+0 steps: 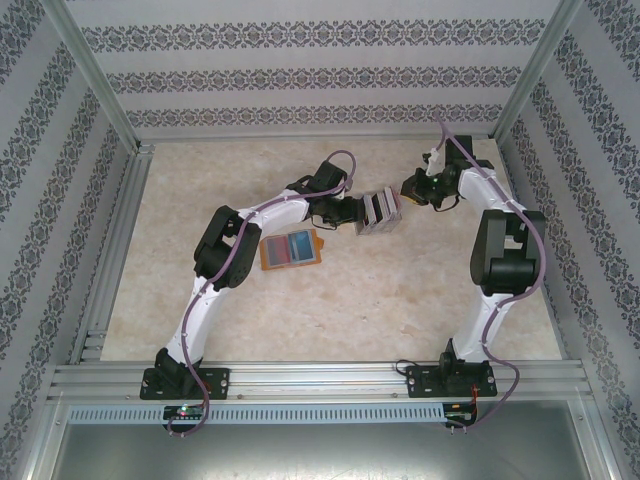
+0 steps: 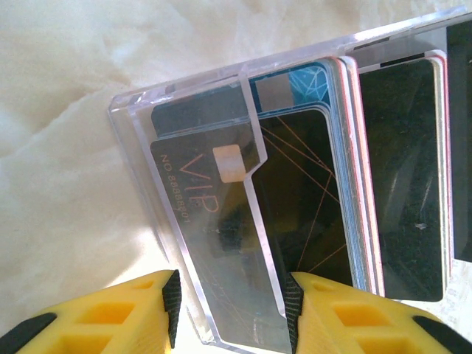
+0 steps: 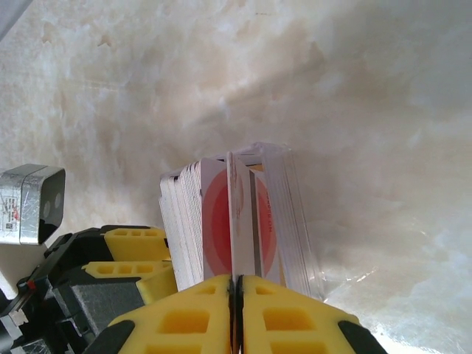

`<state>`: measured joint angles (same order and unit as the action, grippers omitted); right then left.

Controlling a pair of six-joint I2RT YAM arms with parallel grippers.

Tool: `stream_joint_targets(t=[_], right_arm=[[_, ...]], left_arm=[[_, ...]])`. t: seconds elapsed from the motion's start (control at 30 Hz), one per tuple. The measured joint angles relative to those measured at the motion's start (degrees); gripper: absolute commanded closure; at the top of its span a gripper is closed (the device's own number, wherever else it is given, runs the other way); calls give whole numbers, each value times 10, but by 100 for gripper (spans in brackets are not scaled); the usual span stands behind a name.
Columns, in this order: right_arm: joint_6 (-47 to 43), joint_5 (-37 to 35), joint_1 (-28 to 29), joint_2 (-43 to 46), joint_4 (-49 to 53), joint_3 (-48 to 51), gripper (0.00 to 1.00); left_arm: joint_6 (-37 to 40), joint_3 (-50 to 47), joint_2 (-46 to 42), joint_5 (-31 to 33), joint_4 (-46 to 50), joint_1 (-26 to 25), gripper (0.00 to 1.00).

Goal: Put the credit cards into the card holder
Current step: Pick up the credit card from the storage box.

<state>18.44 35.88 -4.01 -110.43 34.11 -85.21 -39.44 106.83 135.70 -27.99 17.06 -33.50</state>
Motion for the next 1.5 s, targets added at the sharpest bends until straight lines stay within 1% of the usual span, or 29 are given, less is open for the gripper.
stream_joint_targets(t=[0.37,0.5,0.67,0.8,0.87,0.97,1.1,1.3,1.5], right_arm=[[-19,-47,-3,66,19,0,88],[-19,-54,-3,91,16,15,88],[-17,-52,-3,115,1,38,88],[-6,-28,-1,136,-28,66,88],[-1,-16,3,143,-44,81,88],[11,1,23,149,-72,106,88],[34,22,64,154,-120,147,88],[74,37,133,161,-200,201,88],[109,38,216,154,-281,237,88]], left_arm=[[0,0,0,1,0,0,56],[0,0,0,2,0,0,56],[2,0,-1,5,1,-1,56],[2,-5,-7,10,2,-2,56],[-2,-26,-21,9,-6,0,56],[-10,-70,-51,4,-16,6,55],[-13,-116,-92,6,-21,24,55],[-14,-200,-172,13,-28,65,56],[-14,-316,-247,33,-27,113,56]])
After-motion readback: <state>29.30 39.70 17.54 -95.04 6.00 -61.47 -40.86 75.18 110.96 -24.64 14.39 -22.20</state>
